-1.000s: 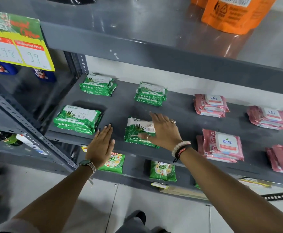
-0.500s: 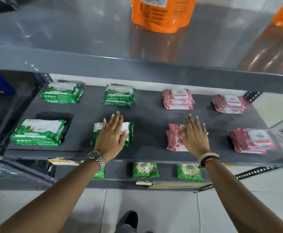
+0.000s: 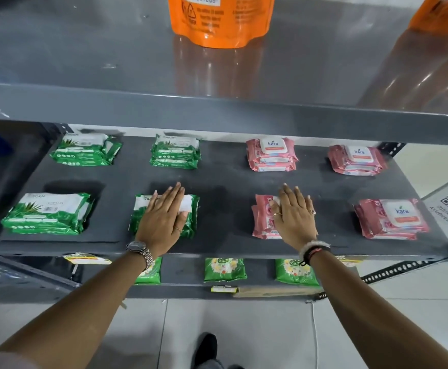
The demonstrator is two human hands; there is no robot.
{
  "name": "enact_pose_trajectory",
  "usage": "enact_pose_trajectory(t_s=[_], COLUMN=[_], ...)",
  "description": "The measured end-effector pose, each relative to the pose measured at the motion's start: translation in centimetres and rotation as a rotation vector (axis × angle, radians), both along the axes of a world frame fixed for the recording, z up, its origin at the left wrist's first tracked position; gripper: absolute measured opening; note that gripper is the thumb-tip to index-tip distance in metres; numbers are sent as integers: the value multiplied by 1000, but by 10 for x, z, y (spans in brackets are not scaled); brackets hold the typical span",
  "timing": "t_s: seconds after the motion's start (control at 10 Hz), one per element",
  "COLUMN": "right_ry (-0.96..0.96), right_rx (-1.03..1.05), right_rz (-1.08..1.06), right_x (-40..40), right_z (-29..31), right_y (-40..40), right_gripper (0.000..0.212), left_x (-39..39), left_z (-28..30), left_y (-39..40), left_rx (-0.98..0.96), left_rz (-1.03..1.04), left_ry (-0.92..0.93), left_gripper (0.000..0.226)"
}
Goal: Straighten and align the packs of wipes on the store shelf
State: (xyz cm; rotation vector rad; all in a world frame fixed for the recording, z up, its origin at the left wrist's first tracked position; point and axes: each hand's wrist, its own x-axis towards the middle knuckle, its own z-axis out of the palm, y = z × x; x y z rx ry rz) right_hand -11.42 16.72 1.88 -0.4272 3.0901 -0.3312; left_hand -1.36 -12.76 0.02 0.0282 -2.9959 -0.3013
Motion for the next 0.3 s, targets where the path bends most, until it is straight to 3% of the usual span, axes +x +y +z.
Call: enact_pose_trajectory(t_s=[0.3], right_ry=[-112], right_rx=[-118], right_rz=[28], right_x=[4], right_z=[21], right_y=[5], right_gripper=[60], left_x=[8], left_z=[15], left_y=[8], left_rx=[53], left_rz=[10], left_ry=[22], left_gripper=[73])
